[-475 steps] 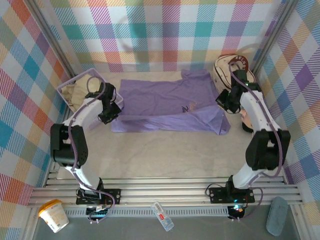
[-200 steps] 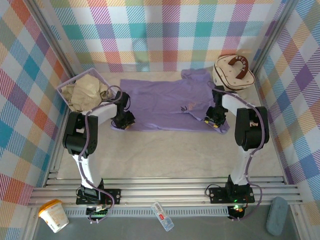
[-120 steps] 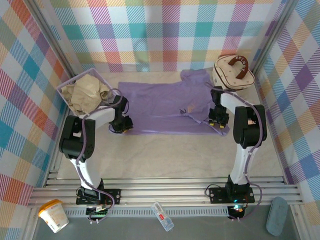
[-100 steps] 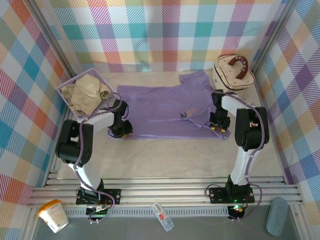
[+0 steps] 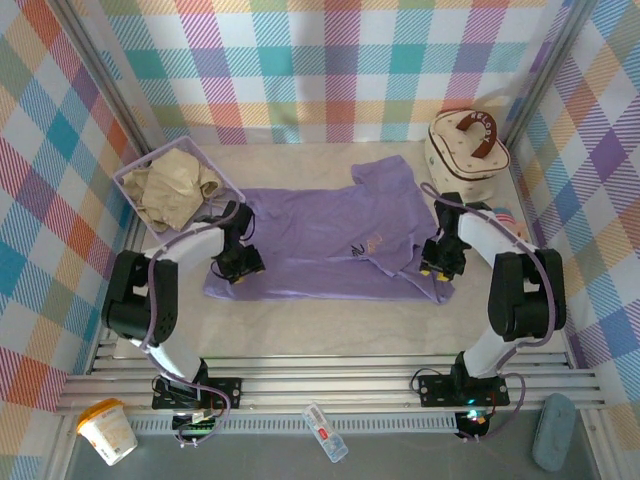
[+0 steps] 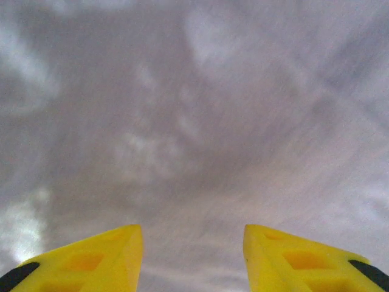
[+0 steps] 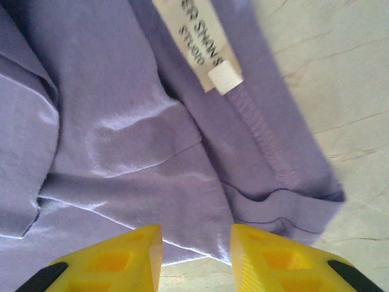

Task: Fold and stack the mixed laundry pile

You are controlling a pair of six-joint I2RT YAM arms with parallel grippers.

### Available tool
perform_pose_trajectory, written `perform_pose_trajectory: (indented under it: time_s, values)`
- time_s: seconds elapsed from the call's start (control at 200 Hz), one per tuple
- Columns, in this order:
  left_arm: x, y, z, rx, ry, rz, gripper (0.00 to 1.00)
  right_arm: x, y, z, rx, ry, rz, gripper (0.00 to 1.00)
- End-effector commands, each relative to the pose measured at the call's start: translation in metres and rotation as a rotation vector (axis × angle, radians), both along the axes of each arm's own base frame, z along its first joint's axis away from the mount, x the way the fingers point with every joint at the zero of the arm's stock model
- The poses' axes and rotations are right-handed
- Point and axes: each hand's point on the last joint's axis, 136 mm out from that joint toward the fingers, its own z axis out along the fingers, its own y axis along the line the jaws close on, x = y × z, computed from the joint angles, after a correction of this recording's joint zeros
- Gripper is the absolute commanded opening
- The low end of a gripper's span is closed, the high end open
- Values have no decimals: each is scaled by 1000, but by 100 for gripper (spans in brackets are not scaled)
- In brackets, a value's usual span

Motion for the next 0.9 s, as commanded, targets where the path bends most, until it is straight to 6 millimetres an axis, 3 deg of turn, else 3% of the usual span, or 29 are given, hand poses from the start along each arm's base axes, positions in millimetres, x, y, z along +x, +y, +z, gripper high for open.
perform_pose_trajectory:
  time_s: [0.0, 0.28, 0.535, 0.705, 0.895]
  values:
    - [10, 1, -11, 21, 14, 43, 46, -8, 8, -12, 48, 20, 1, 35]
    - [9, 5, -32, 51, 59, 57, 45, -14, -4, -31, -25, 64, -6, 34]
    - [5, 6, -42, 60, 84, 59, 45, -12, -15, -21, -89, 35, 29, 40]
    - [6, 7, -41, 66, 86, 51, 44, -14, 1, -30, 4, 44, 14, 25]
    - [3, 9, -39, 77, 87, 44, 44, -10, 8, -25, 49, 10, 3, 8]
